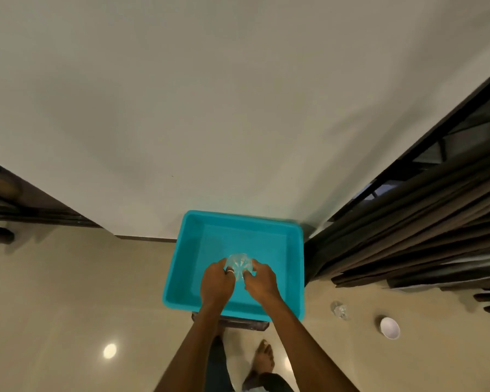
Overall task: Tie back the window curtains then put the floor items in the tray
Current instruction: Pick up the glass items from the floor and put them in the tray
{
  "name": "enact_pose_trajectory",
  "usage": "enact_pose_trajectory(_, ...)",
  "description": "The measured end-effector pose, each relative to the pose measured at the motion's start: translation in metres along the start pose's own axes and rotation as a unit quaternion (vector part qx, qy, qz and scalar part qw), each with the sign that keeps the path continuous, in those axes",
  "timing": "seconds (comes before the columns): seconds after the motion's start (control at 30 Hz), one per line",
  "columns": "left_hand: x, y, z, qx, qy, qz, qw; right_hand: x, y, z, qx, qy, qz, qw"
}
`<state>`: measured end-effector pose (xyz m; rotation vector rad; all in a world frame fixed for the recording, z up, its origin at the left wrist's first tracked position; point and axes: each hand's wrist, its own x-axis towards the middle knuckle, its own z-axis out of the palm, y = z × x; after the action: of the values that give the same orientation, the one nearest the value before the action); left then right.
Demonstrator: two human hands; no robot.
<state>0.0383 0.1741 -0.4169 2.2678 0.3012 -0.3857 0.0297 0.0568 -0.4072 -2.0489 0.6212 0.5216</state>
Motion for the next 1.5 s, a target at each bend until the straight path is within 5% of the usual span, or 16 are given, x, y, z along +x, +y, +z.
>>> enact_pose_trajectory(0.4,0.138,-0.071,-0.014,0.021,-0.073,-0.005,0.997,0.113,-0.04,0.091,0.089,-0.052,0.083,0.991)
enact_pose_trajectory(0.9,0.235,-0.12,0.022,-0.043,-0.209,-0.14,0.967,0.21,-0.025,0.137,0.113,-0.112,0.088,0.983)
enact_pose_trajectory(1.5,0.18,-0.093,0.01,0.06,-0.123,-0.121,0.983,0.145,0.005,0.103,0.121,-0.044,0.145,0.981)
